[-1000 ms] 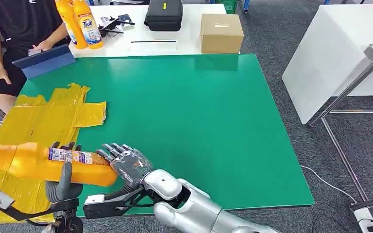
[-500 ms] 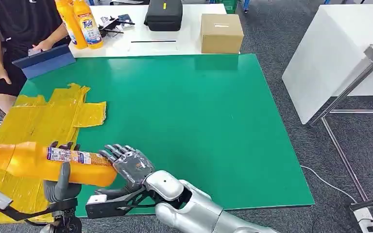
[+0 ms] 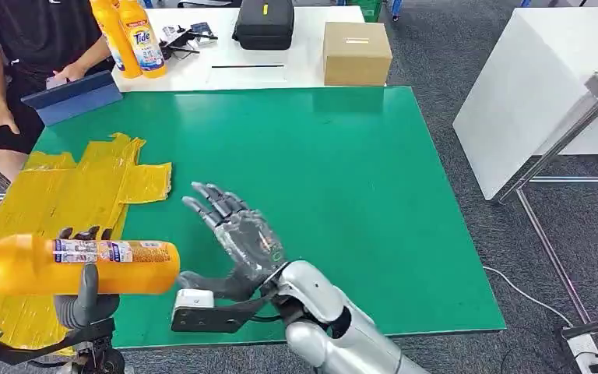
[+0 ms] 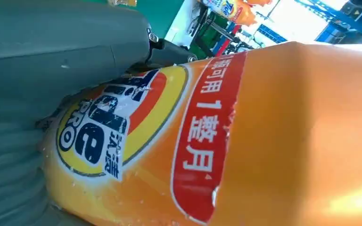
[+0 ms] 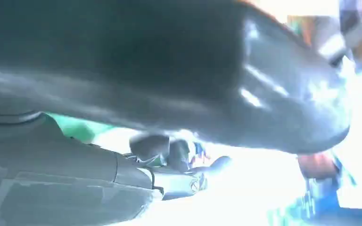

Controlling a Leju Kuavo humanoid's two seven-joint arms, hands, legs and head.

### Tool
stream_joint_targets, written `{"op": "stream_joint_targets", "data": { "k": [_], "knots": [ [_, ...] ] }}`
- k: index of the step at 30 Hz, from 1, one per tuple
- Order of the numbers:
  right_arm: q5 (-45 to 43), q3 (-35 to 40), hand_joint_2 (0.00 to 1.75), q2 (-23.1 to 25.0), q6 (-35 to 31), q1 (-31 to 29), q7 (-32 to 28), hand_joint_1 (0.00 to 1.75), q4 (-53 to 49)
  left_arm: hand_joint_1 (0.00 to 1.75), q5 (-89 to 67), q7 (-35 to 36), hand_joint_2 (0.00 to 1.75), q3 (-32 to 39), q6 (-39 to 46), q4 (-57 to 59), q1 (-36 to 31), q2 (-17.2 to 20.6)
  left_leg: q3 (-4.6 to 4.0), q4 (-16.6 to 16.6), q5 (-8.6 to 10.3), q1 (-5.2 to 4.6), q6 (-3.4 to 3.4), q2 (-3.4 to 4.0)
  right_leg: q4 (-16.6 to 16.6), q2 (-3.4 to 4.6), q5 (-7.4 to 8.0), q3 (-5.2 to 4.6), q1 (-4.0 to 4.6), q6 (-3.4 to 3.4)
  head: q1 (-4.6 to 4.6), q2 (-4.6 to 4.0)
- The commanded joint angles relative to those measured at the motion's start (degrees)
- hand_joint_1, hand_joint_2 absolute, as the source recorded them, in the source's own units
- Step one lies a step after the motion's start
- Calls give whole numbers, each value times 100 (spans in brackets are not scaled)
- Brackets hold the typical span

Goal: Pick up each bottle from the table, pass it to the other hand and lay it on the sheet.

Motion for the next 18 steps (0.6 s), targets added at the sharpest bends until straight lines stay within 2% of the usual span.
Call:
{"op": "stream_joint_targets", "data": {
  "k": [1,10,15,18],
  "knots": [
    [163,-716,0,-486,196,254,93,0,-1348,175,-63,109,175,257,-8,-21,-209,-22,13,2,-5,3,-15,-10,-1,-17,-8,20,3,-6,2,0],
    [-21,-740,0,-448,227,66,88,0,-1142,175,-221,121,175,312,98,-121,-149,4,14,1,-6,4,-15,7,2,-2,-5,15,5,-6,0,0],
    [165,-907,0,-421,338,226,166,0,-1142,175,-1701,-408,175,582,863,162,-390,219,14,-3,-2,5,-11,-1,-1,-7,-4,17,7,-4,0,0],
    [182,-923,0,-412,339,240,156,0,-1134,175,-1698,-405,175,652,846,229,-454,251,16,-6,1,6,-12,-1,-3,-8,-2,18,7,-5,0,0]
  ]
}}
